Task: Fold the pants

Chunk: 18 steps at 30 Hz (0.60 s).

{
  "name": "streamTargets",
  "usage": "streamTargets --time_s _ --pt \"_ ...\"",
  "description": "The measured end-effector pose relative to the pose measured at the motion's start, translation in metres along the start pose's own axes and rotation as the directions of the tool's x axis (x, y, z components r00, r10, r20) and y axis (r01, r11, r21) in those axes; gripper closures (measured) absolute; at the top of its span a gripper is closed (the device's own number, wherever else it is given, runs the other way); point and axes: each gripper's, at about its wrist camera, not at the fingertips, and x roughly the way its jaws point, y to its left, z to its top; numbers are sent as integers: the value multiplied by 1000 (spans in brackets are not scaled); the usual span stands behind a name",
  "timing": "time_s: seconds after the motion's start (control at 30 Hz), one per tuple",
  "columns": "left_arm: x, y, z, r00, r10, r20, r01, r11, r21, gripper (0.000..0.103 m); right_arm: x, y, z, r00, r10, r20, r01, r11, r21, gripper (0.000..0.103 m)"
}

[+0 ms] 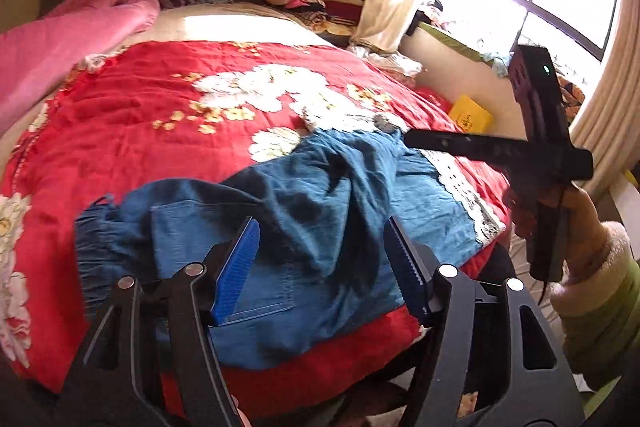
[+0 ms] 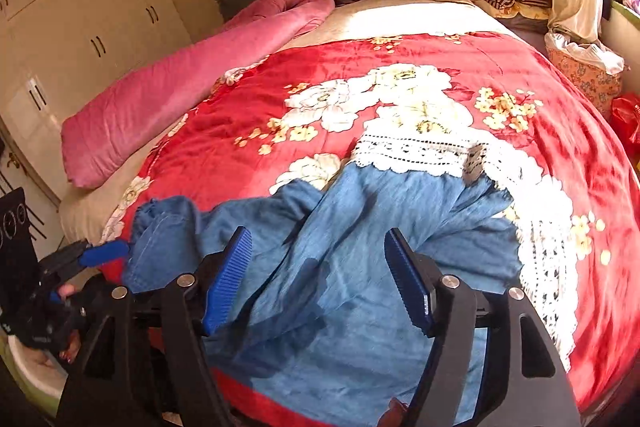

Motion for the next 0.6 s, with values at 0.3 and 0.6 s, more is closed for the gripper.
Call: streamTargets --time_s 0.3,0.6 --pt "76 -32 -11 978 -154 -139 154 988 -16 46 57 -6 49 994 -62 -86 58 997 -48 30" --pt "111 -24 -18 967 -161 -196 148 986 -82 84 147 -1 79 949 -235 -210 207 967 -146 30"
